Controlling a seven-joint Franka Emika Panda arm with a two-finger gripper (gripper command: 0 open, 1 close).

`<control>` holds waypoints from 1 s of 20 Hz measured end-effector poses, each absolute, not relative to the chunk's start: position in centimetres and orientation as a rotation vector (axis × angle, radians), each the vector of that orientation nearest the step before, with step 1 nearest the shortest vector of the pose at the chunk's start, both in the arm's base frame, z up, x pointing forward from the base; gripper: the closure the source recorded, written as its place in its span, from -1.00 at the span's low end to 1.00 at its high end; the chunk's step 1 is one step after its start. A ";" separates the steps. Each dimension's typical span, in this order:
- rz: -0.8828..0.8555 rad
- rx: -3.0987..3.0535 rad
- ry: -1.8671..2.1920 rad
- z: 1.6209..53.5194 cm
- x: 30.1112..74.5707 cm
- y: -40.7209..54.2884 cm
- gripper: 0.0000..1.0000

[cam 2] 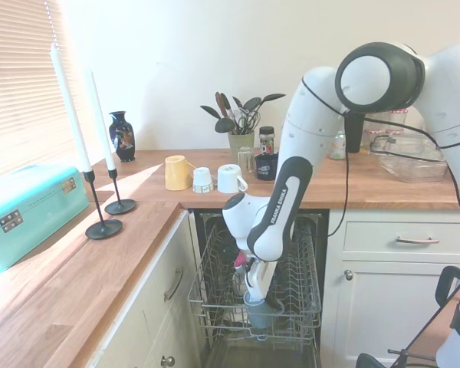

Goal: Move a mug from dishwasher to table

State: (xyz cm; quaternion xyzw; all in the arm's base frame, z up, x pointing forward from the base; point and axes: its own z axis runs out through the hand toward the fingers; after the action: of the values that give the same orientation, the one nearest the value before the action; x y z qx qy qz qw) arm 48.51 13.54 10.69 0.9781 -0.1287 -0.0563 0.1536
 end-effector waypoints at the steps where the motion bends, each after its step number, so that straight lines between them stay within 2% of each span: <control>1: -0.150 2.815 -0.361 10.6 48.5 13.3 -1.00; 20: 0.042 3.056 -0.239 10.1 47.2 15.4 -1.00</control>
State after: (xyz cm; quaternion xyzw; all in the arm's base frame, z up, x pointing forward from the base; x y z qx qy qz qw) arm 47.18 15.35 10.06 0.9961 -0.0780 0.0138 0.0377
